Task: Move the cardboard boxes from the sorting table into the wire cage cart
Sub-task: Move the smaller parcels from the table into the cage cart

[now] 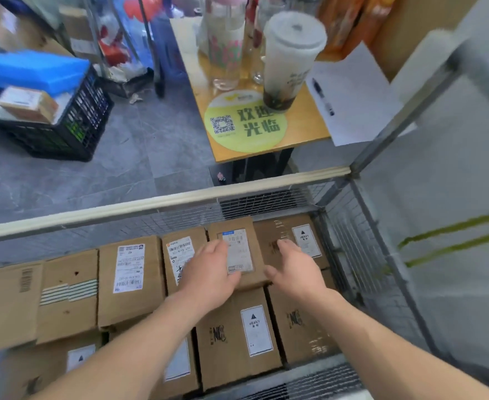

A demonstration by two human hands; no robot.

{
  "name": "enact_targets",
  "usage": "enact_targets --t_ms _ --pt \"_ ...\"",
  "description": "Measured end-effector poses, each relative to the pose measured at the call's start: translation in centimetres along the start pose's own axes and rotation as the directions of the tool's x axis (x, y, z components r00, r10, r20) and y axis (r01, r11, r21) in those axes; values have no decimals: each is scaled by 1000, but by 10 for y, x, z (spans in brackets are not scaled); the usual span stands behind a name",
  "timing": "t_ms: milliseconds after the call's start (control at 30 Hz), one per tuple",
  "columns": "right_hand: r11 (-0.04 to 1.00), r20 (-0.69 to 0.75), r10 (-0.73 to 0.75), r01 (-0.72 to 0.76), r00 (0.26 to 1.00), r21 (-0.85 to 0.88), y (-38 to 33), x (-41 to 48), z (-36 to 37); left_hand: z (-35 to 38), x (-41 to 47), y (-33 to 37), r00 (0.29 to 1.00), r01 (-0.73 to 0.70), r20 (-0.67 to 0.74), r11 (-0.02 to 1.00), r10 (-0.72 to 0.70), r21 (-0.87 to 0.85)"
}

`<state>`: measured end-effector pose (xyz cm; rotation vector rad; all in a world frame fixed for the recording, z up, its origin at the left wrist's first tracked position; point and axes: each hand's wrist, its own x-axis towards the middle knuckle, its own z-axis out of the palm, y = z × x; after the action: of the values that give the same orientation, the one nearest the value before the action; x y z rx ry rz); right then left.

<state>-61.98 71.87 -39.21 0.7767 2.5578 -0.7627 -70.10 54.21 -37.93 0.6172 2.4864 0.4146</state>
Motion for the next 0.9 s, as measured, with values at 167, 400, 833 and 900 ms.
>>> enact_targets --t_ms 167,400,833,900 --pt "999 -140 40 -44 989 -31 -26 -80 -60 -63 -42 40 976 -211 -26 966 218 148" --pt "991 -348 117 -135 930 -26 -26 -182 -129 -117 -93 114 870 -455 -78 854 486 251" --pt "932 -549 353 -335 758 137 58 -371 -166 -92 -212 252 630 -733 -29 607 776 306" --pt "919 -565 385 -359 730 162 71 -403 -164 -80 -239 269 598 -759 -17 573 801 309"
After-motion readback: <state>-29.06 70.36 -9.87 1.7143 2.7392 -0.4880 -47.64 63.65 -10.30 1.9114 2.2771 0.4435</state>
